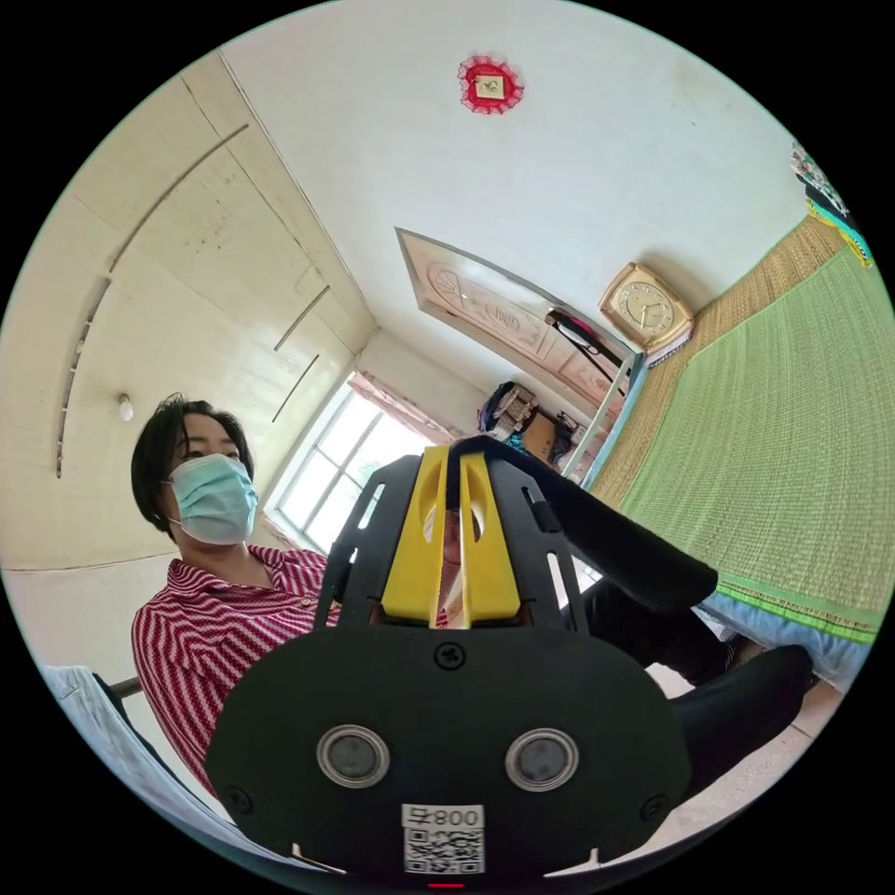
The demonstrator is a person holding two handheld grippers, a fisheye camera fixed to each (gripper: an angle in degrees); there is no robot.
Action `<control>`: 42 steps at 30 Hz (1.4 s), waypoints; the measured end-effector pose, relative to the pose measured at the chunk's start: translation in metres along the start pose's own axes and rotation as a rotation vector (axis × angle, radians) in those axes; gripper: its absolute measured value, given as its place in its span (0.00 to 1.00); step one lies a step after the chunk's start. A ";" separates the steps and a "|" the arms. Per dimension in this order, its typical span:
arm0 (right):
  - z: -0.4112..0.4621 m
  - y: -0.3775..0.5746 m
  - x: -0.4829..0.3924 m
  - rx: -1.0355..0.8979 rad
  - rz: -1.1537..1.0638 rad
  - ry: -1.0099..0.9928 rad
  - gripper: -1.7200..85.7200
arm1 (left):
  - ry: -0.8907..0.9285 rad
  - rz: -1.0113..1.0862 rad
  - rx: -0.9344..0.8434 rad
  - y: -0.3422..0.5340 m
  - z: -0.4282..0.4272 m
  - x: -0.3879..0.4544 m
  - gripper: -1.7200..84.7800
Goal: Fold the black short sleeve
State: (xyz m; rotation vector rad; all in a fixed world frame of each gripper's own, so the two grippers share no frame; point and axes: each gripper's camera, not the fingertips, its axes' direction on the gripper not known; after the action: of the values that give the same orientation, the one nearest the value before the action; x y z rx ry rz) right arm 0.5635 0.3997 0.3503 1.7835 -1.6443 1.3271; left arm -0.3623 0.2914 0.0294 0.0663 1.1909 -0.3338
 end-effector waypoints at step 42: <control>-0.088 0.009 -0.019 0.204 0.006 0.073 0.04 | 0.165 -0.122 -0.205 -0.029 0.196 -0.070 0.06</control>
State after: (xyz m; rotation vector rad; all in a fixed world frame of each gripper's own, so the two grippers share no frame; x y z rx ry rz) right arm 0.5246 0.4777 0.3751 1.8185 -1.5233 1.5924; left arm -0.2173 0.2356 0.1708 -0.1607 1.3902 -0.3159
